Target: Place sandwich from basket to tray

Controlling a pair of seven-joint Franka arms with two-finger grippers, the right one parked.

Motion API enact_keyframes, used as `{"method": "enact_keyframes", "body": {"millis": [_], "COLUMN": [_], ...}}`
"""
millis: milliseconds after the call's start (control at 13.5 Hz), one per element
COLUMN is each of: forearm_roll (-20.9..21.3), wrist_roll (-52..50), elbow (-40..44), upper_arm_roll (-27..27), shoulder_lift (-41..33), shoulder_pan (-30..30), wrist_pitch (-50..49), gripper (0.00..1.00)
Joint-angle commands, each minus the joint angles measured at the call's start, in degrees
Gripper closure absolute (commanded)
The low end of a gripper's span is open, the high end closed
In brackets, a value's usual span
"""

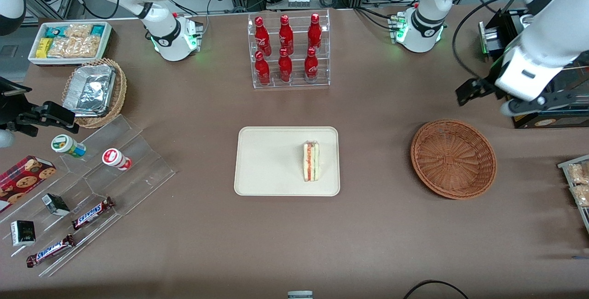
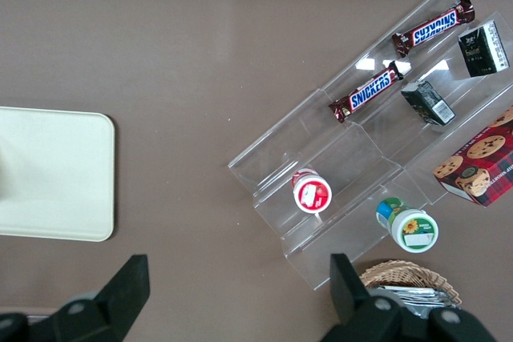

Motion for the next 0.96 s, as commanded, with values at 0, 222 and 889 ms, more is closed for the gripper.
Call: {"method": "enact_keyframes", "body": {"millis": [0, 222, 889], "forearm_roll": [0.4, 0.3, -0.1], "wrist_roll": [4.6, 4.9, 5.2], "elbow": [3.0, 4.1, 4.2], "upper_arm_roll": [-0.4, -0.5, -0.5], "shoulder_lift": [0.0, 0.3, 0.6], "shoulder_pan": [0.9, 0.7, 0.4], "wrist_pitch": [-3.9, -3.9, -3.7], "gripper": [0.00, 0.00, 0.00]}}
